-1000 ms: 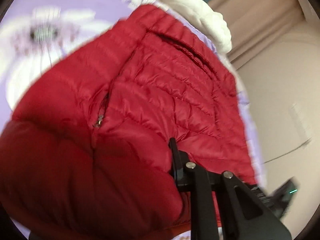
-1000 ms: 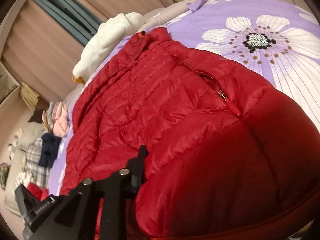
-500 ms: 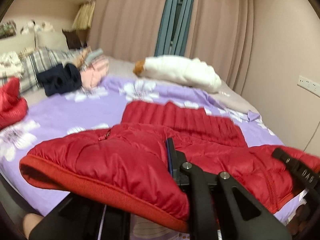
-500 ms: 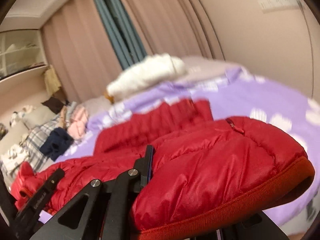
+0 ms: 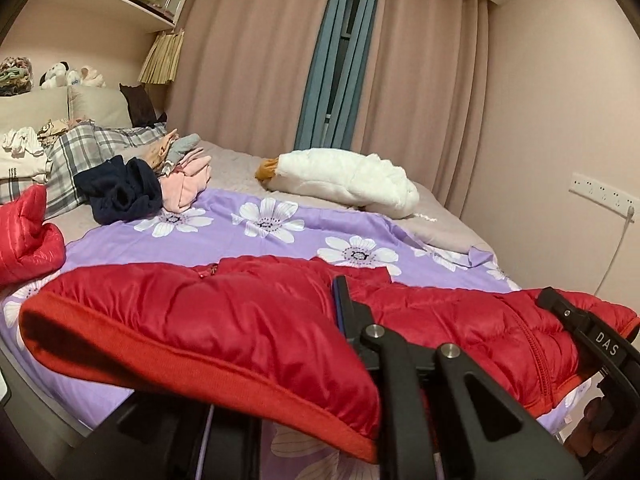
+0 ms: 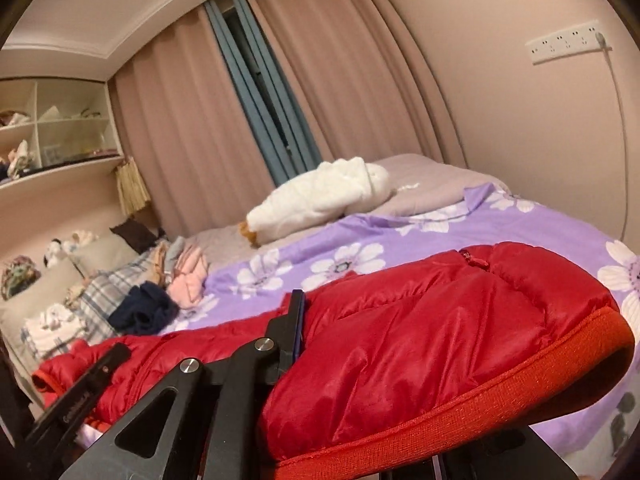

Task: Fold large clothes
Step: 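Hold the folded hem with both tools above the jacket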

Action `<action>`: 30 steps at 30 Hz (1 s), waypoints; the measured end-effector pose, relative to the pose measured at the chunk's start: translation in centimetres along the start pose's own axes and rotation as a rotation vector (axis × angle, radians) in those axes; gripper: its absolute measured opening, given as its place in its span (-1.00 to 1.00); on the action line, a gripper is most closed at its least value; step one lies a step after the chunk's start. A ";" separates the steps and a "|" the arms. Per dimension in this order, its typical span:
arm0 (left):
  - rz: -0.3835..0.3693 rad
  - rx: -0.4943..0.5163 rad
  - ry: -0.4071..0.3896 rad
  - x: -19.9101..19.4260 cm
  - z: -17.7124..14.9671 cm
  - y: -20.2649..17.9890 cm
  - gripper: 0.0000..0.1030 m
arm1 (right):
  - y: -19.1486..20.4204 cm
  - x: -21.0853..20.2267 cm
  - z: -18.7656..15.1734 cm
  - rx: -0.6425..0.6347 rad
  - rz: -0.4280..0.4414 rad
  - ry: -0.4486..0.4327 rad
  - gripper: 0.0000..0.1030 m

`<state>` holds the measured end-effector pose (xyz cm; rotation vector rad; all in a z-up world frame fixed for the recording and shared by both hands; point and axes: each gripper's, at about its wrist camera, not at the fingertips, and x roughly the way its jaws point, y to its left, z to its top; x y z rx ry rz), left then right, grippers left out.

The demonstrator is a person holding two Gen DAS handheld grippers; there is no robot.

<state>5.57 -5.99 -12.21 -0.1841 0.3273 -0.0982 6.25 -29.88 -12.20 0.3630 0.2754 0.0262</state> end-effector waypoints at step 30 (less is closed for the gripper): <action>0.027 -0.015 0.019 10.7 2.7 -0.1 -0.67 | -0.3 8.3 2.6 -0.101 -0.041 0.029 -0.72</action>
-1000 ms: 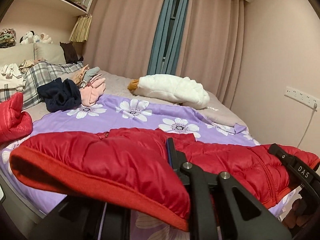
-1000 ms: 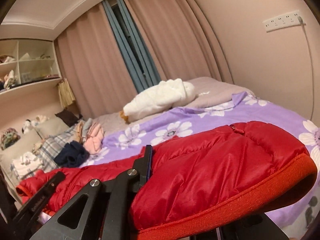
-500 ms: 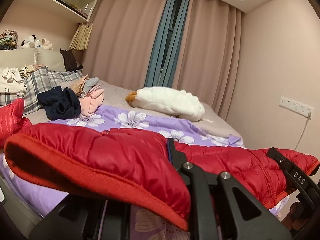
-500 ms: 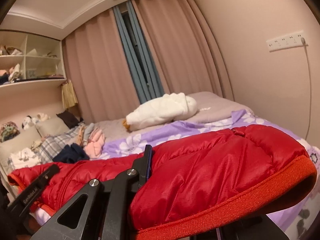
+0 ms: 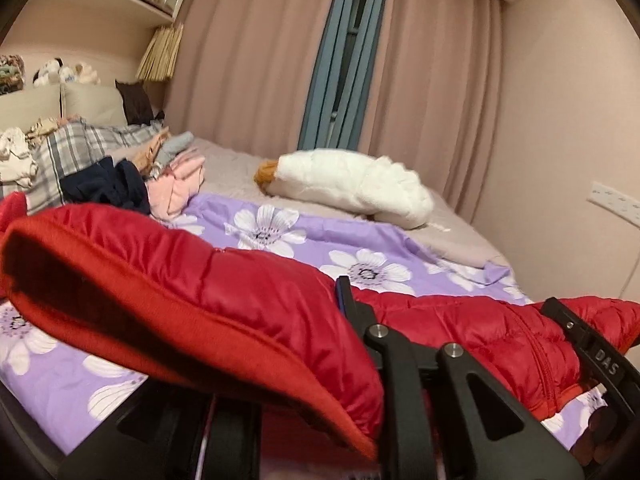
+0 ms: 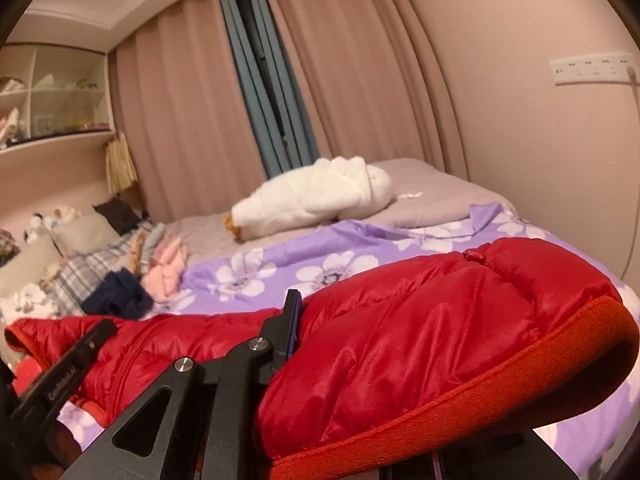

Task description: Fold large clothes

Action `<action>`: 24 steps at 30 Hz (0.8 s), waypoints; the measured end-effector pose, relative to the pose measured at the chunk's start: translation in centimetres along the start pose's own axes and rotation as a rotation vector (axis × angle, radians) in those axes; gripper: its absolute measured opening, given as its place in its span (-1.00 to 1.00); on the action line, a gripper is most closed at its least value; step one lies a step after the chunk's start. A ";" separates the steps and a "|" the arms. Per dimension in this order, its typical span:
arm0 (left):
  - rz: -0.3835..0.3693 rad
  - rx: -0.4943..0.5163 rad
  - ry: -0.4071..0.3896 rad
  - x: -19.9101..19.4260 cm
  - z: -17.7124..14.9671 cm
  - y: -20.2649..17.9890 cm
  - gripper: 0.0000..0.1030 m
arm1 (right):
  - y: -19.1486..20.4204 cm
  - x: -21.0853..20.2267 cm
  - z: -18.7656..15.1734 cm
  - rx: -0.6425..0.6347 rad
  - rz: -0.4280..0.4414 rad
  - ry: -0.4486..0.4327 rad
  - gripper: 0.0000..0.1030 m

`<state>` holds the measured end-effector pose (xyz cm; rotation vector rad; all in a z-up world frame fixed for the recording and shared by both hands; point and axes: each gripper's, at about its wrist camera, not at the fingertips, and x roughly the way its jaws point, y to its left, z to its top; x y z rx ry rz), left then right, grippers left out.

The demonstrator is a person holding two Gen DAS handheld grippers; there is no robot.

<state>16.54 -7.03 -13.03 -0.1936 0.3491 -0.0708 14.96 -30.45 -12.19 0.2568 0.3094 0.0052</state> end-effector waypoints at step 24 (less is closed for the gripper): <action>0.059 -0.098 -0.003 11.0 0.2 2.0 0.18 | -0.8 9.3 0.3 -0.010 -0.110 0.036 0.90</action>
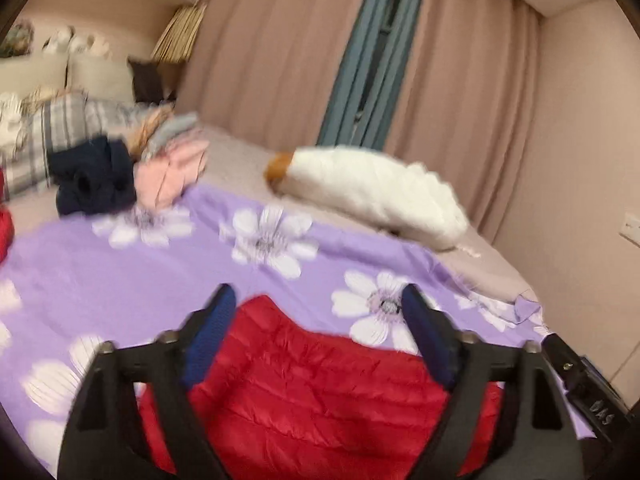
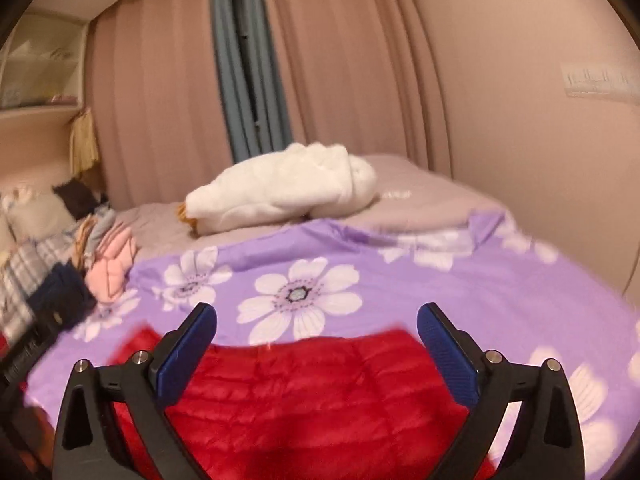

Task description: Fold large clothes

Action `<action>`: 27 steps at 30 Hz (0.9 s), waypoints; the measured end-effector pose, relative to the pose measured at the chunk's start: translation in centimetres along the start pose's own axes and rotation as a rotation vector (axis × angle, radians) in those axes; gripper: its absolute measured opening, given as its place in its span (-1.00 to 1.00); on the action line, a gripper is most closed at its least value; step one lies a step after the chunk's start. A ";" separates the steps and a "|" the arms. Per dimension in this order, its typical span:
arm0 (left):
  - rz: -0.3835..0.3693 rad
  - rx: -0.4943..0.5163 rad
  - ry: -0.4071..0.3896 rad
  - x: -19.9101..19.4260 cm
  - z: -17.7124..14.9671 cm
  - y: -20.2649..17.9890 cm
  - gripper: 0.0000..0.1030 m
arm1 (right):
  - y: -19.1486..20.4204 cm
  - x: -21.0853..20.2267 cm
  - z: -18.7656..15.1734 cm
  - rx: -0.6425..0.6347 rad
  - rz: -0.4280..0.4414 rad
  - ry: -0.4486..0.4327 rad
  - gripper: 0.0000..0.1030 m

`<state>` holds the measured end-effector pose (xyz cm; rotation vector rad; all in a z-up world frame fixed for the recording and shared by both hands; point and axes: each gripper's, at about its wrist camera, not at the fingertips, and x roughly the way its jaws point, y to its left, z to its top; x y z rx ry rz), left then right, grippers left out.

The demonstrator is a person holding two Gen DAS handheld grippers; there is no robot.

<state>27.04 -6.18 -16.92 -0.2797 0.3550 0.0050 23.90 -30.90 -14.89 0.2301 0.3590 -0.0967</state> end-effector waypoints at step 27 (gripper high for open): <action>0.163 0.159 0.300 10.7 -8.8 0.2 -0.49 | -1.9 11.2 -7.8 0.011 -0.108 0.286 -0.51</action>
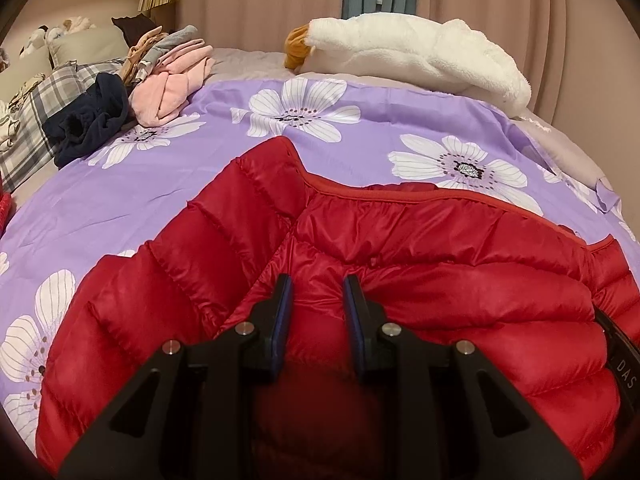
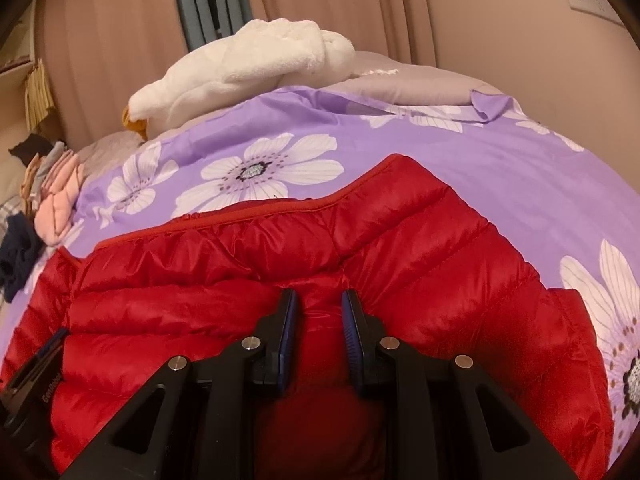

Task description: Fold large clothes

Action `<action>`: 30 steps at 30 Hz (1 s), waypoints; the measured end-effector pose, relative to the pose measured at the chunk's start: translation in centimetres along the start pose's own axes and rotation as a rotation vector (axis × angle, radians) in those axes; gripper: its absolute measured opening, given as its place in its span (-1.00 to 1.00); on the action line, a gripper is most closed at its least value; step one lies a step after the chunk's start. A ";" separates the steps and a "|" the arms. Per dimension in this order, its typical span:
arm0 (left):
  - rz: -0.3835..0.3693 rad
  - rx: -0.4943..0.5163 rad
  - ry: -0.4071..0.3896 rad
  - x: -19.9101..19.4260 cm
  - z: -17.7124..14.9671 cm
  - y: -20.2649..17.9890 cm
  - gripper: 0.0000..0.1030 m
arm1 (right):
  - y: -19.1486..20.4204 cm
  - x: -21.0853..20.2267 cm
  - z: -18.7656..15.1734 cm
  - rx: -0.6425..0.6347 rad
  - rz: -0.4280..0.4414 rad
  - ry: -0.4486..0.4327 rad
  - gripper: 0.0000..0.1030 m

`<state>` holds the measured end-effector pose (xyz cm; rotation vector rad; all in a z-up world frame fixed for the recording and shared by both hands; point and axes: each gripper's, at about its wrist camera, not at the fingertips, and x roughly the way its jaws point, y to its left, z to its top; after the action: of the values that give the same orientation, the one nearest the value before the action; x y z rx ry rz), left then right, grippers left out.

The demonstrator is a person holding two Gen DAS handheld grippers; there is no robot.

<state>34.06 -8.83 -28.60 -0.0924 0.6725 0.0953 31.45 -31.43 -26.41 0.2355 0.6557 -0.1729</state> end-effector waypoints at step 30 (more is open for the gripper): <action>0.046 -0.064 -0.053 -6.6 1.7 7.7 -0.10 | -5.5 -6.9 1.3 0.099 -0.099 -0.029 -0.52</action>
<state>29.06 -1.42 -23.60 -0.1358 0.6189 0.1627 25.54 -36.50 -22.08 0.2958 0.6315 -0.3037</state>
